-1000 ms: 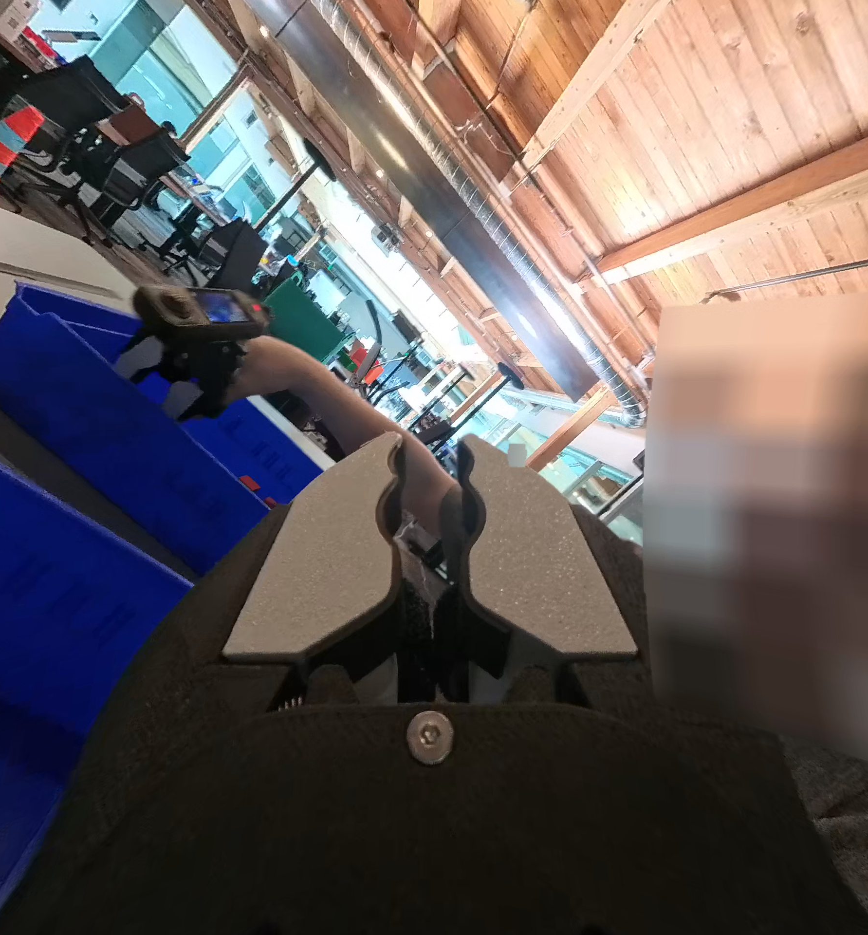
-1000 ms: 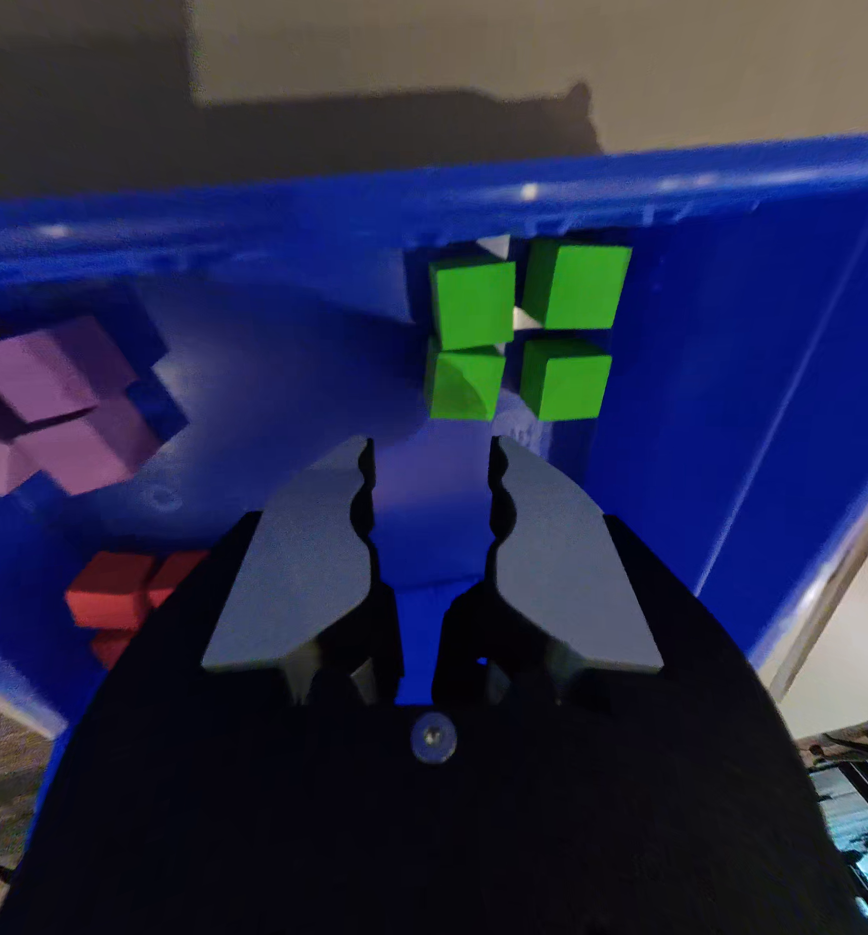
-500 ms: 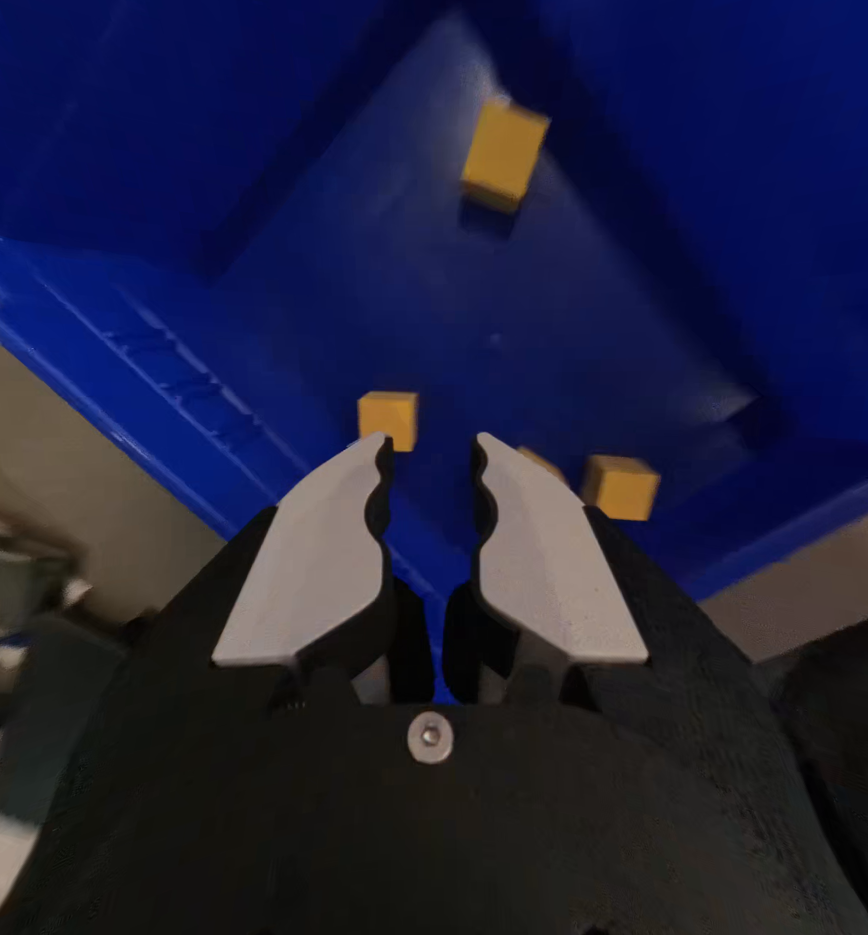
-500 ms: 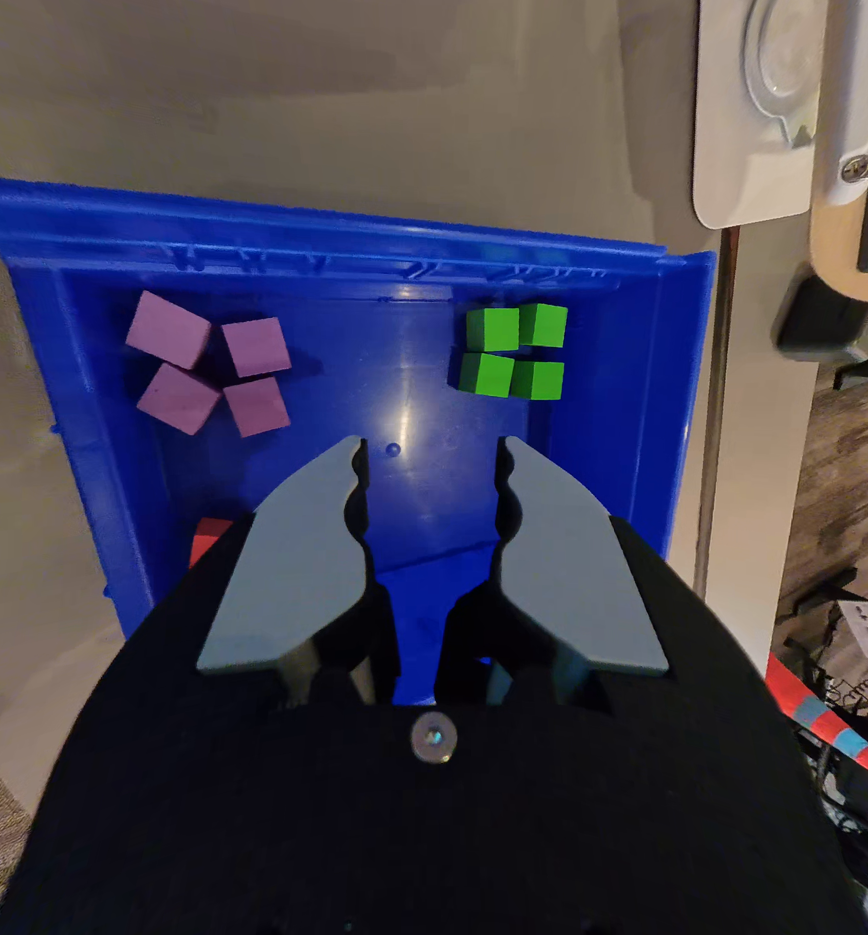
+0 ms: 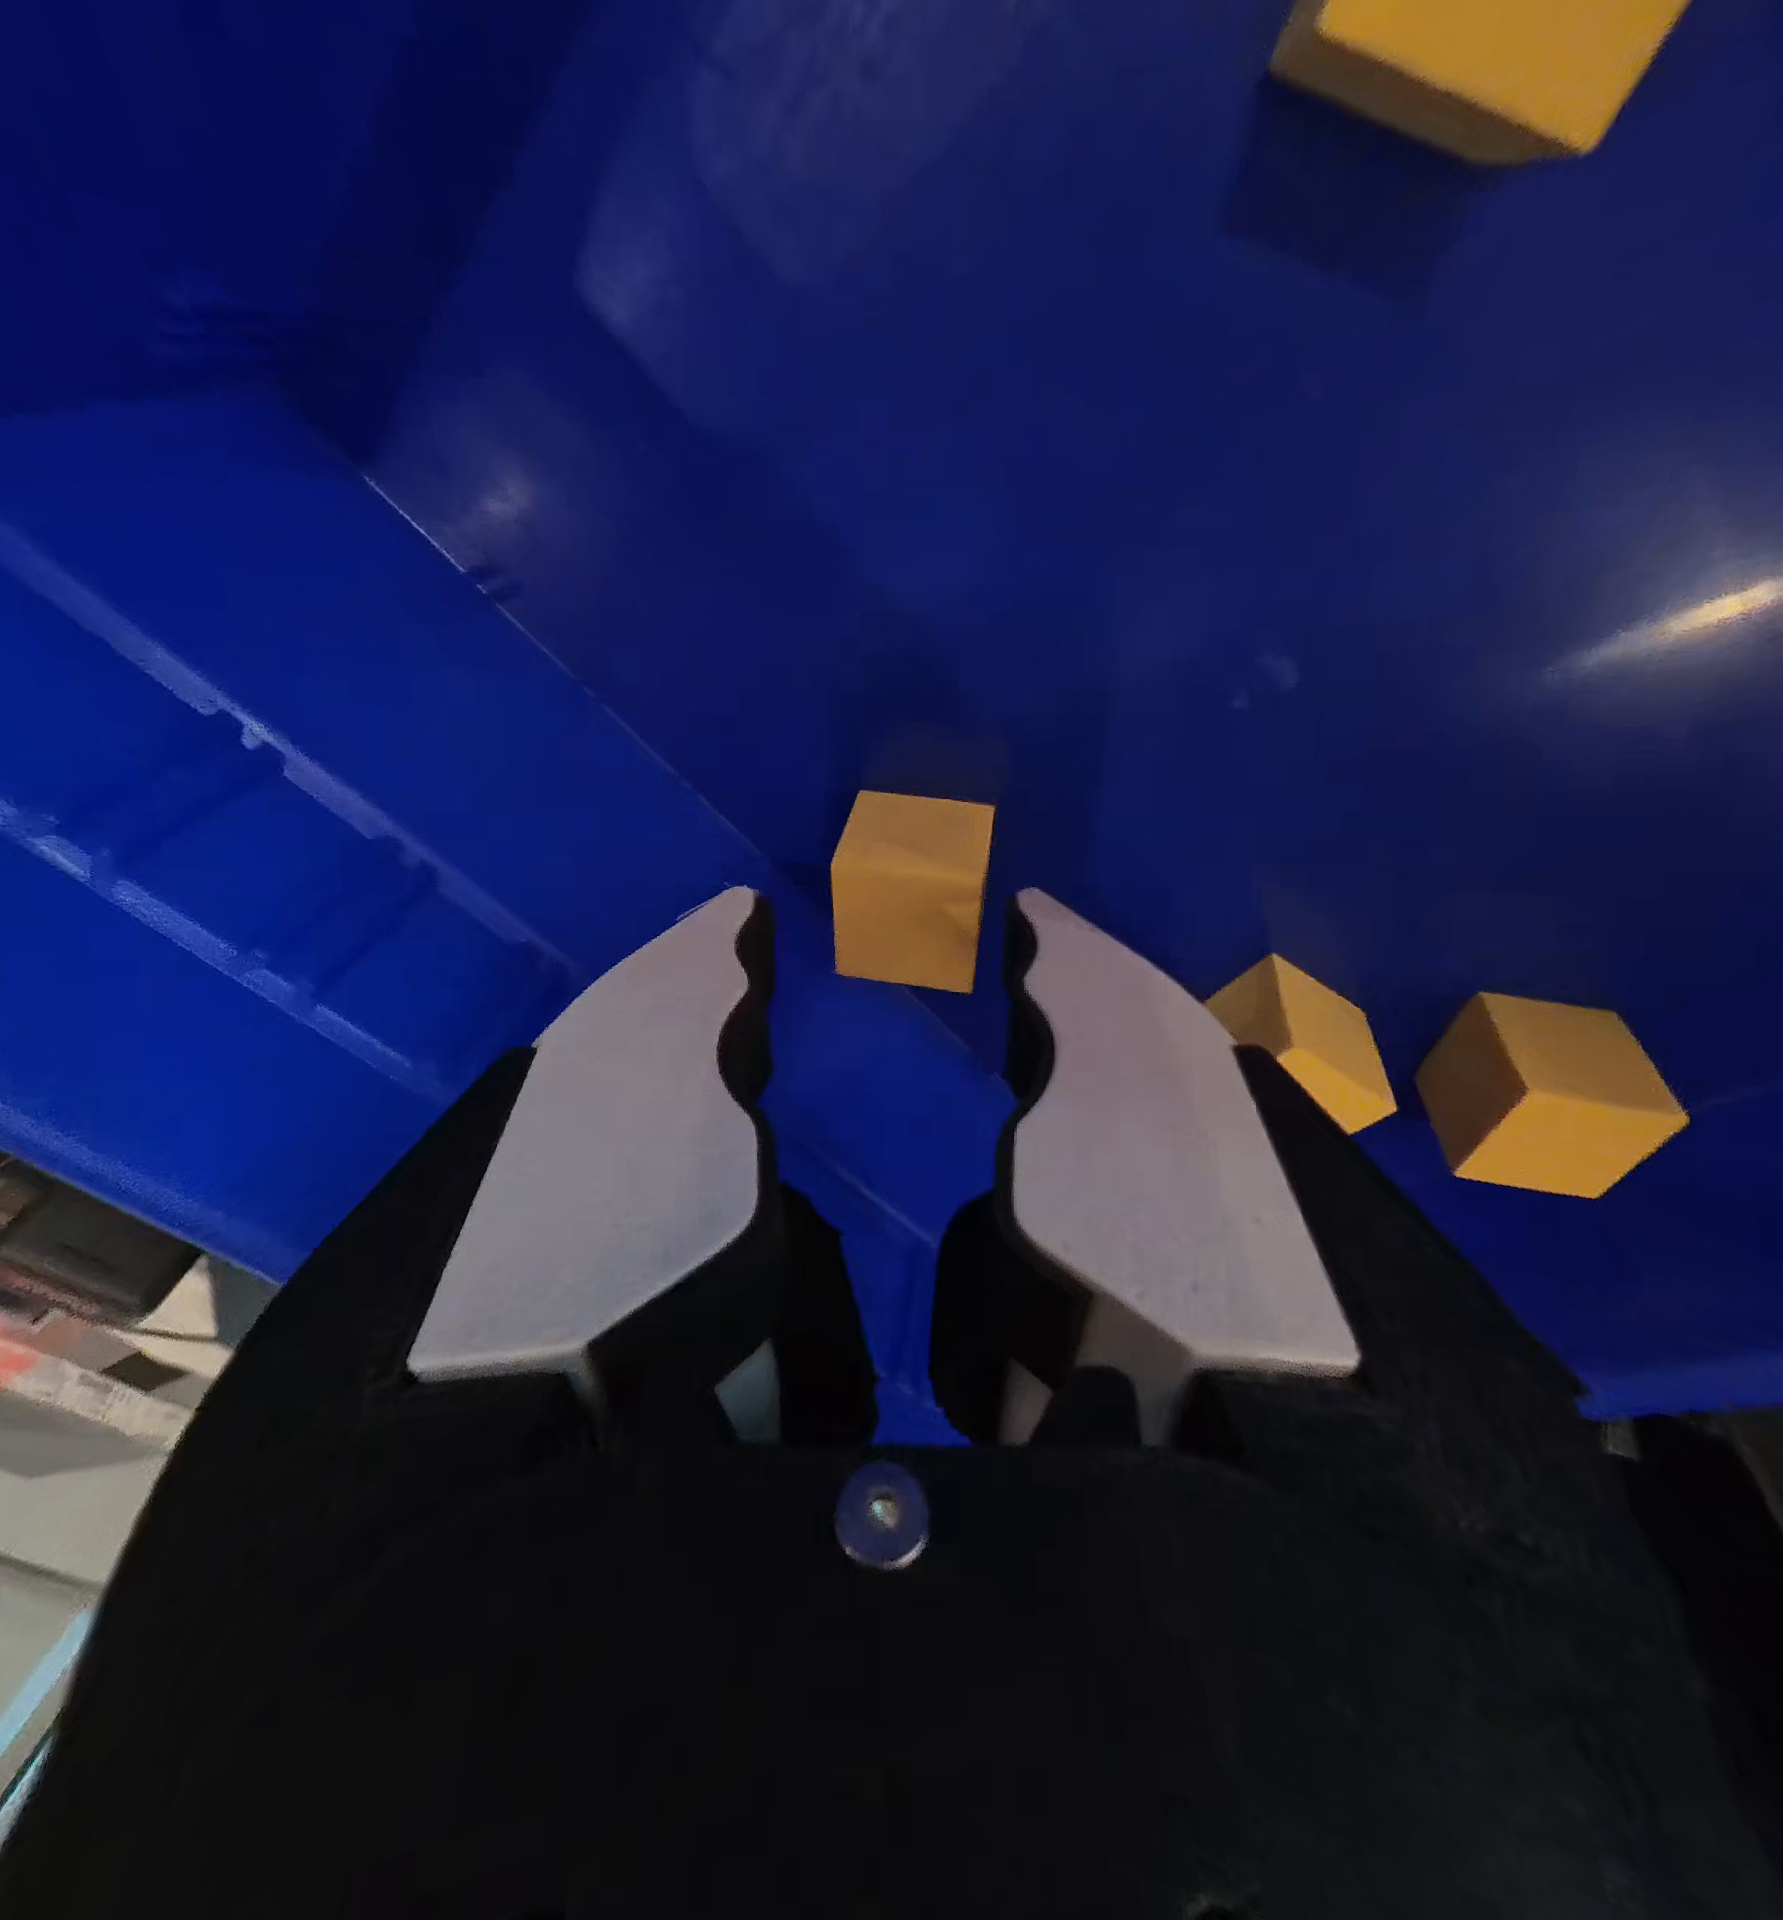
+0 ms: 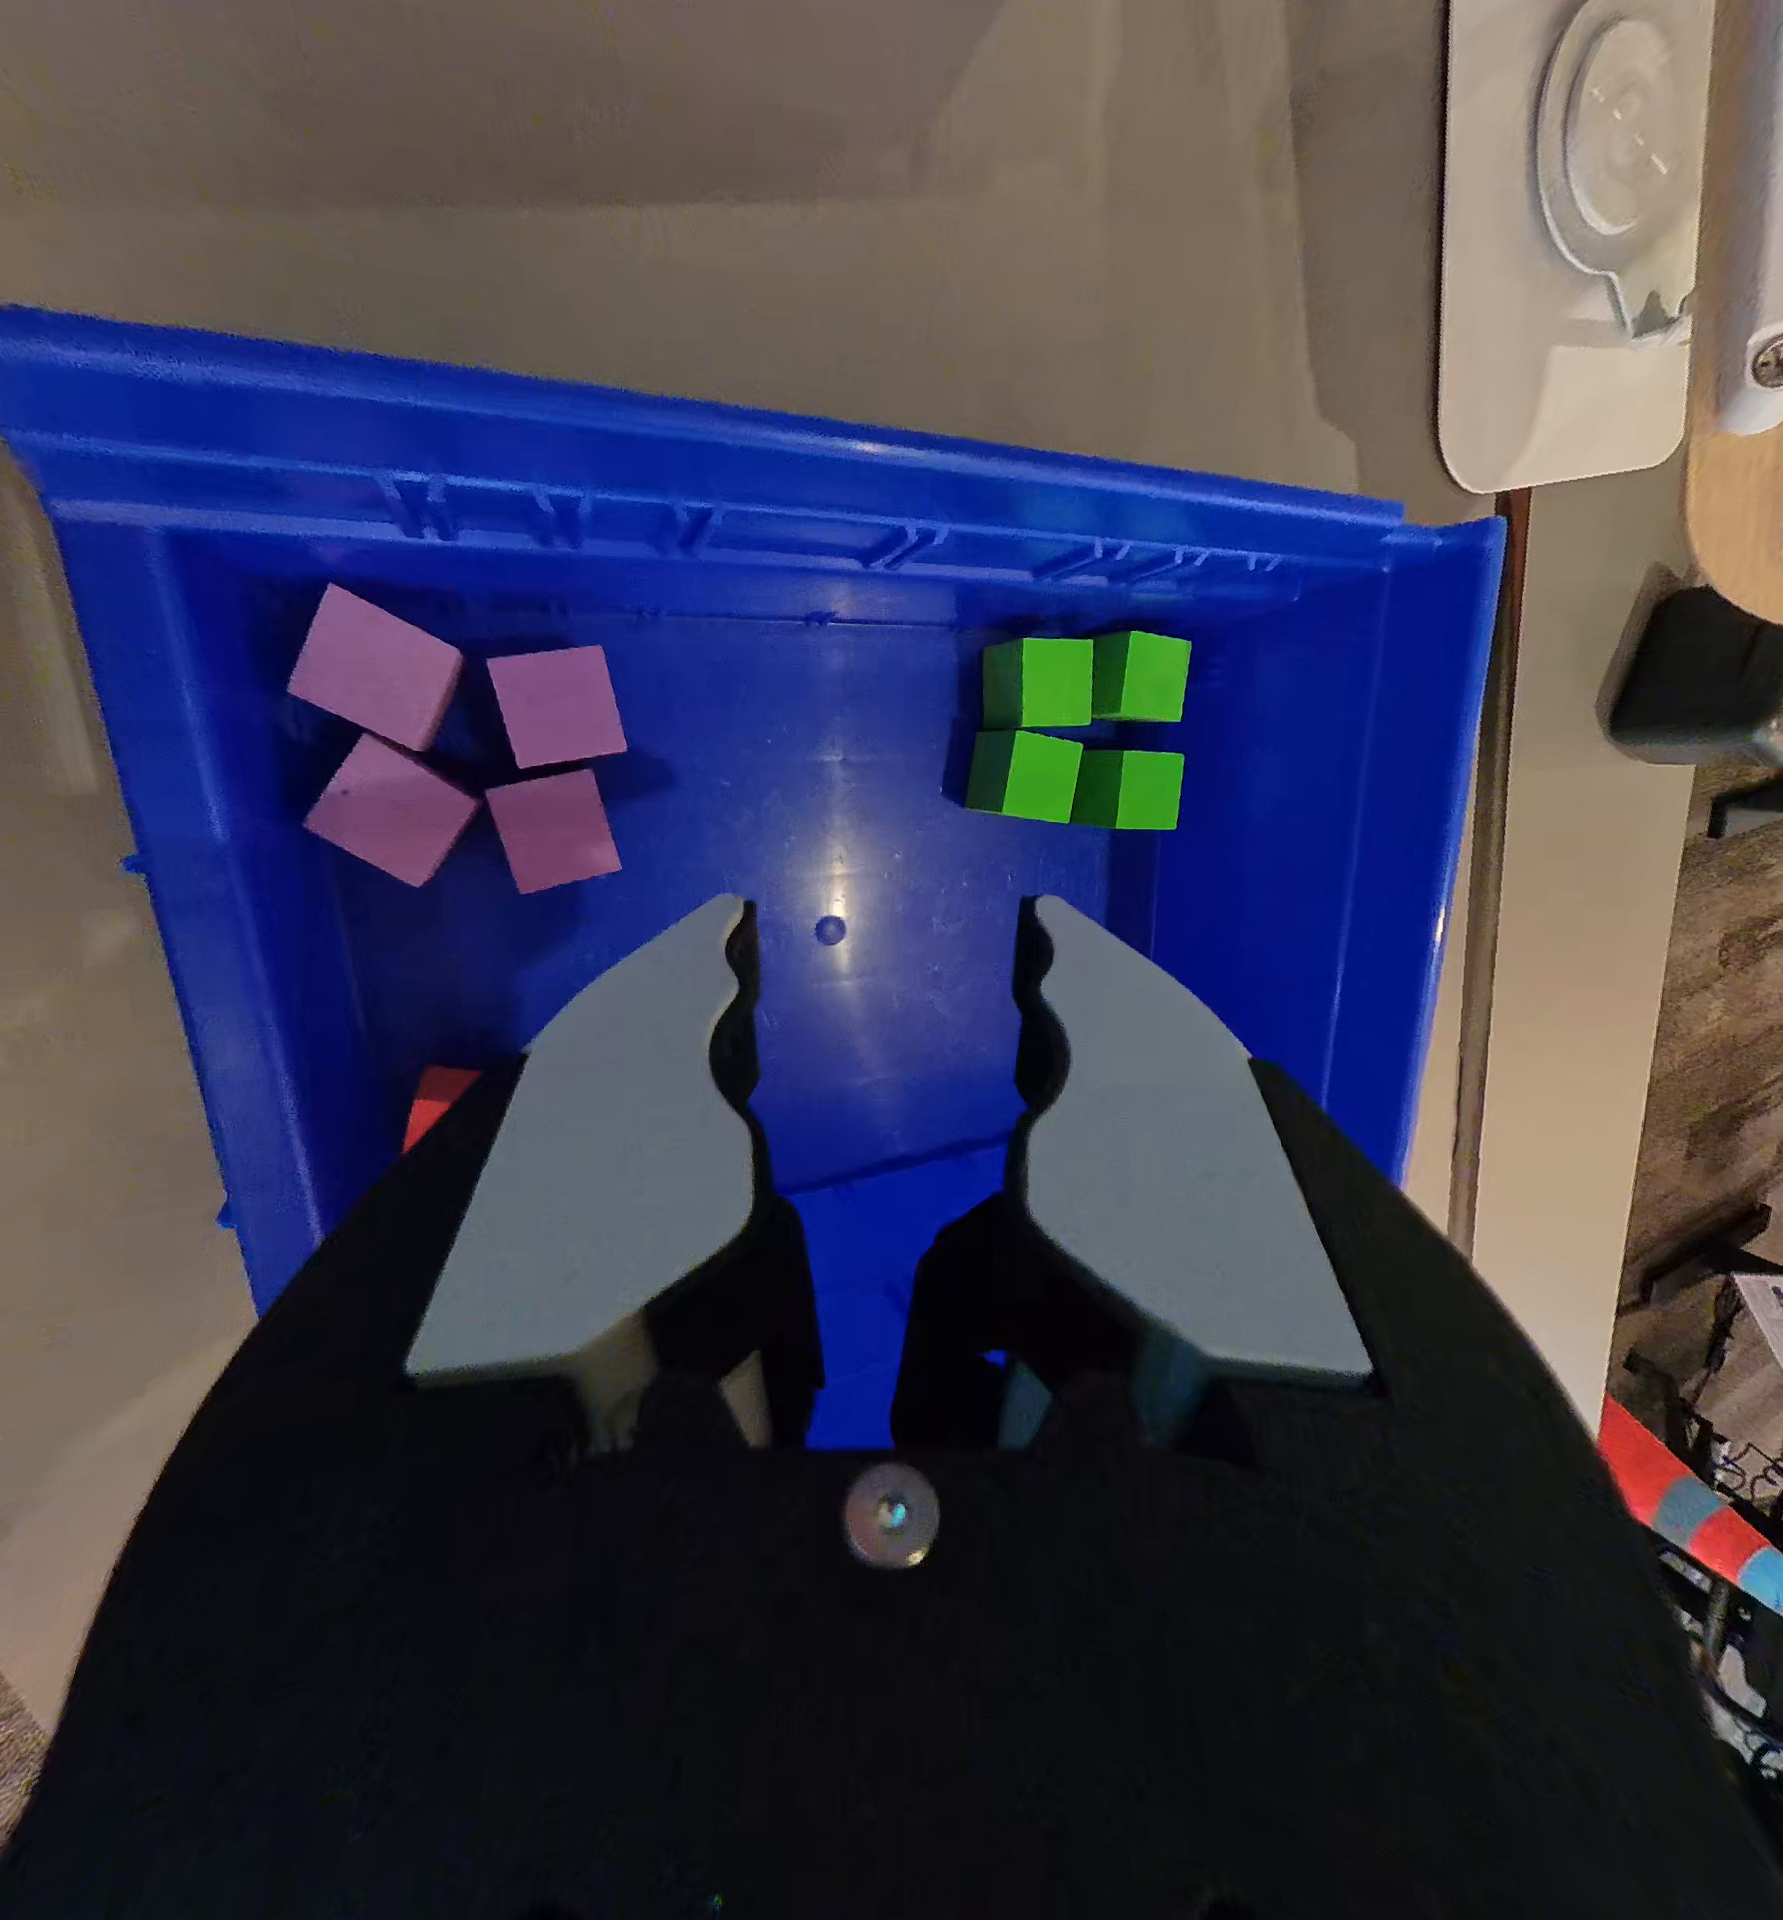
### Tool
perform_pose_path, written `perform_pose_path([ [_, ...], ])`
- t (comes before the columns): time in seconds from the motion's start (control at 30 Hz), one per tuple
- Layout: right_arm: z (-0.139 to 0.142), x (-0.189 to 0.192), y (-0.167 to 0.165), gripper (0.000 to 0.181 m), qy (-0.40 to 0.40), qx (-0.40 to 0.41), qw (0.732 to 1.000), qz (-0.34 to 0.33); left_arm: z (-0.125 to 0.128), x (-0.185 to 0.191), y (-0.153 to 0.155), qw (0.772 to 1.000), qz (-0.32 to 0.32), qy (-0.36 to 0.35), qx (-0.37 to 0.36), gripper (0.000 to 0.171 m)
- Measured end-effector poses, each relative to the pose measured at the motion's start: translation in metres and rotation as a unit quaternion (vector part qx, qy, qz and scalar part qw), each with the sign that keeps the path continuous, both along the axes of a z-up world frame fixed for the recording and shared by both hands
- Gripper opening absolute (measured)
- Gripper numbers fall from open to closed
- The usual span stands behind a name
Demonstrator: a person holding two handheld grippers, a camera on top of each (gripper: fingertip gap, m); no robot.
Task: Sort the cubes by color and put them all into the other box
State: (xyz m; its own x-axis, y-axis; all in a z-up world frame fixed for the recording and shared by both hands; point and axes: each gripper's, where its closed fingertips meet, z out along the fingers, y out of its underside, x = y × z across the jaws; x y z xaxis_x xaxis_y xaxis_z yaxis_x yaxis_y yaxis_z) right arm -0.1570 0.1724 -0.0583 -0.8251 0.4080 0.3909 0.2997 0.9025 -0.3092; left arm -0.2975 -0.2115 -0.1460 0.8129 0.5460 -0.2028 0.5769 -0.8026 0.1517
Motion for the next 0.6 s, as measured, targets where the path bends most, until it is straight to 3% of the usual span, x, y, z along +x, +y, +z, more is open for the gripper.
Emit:
perform_pose_path([
  [0.13,0.004,0.001,-0.003,0.046,0.009,-0.002,1.0,0.004,-0.008,0.005,-0.003,0.999,0.011,-0.022,-0.024,0.03],
  [0.27,0.009,0.004,-0.004,0.045,0.016,0.001,1.0,0.008,-0.003,0.005,-0.003,0.999,0.033,-0.024,-0.005,0.029],
  [0.3,0.011,0.005,-0.005,0.044,0.02,0.0,1.0,0.011,0.002,0.007,0.004,0.998,0.04,-0.029,0.027,0.029],
  [0.37,0.017,0.007,-0.016,0.043,0.033,-0.017,0.999,0.024,0.02,0.017,0.033,0.984,0.056,-0.056,0.158,0.029],
  [0.43,0.026,0.009,-0.034,0.043,0.061,-0.046,0.996,0.049,0.056,0.036,0.072,0.932,0.068,-0.109,0.339,0.029],
  [0.53,0.048,0.012,-0.077,0.044,0.12,-0.118,0.981,0.097,0.133,0.077,0.113,0.781,0.058,-0.223,0.581,0.029],
  [0.6,0.06,0.017,-0.108,0.043,0.139,-0.152,0.971,0.125,0.168,0.102,0.122,0.696,0.042,-0.278,0.661,0.028],
])
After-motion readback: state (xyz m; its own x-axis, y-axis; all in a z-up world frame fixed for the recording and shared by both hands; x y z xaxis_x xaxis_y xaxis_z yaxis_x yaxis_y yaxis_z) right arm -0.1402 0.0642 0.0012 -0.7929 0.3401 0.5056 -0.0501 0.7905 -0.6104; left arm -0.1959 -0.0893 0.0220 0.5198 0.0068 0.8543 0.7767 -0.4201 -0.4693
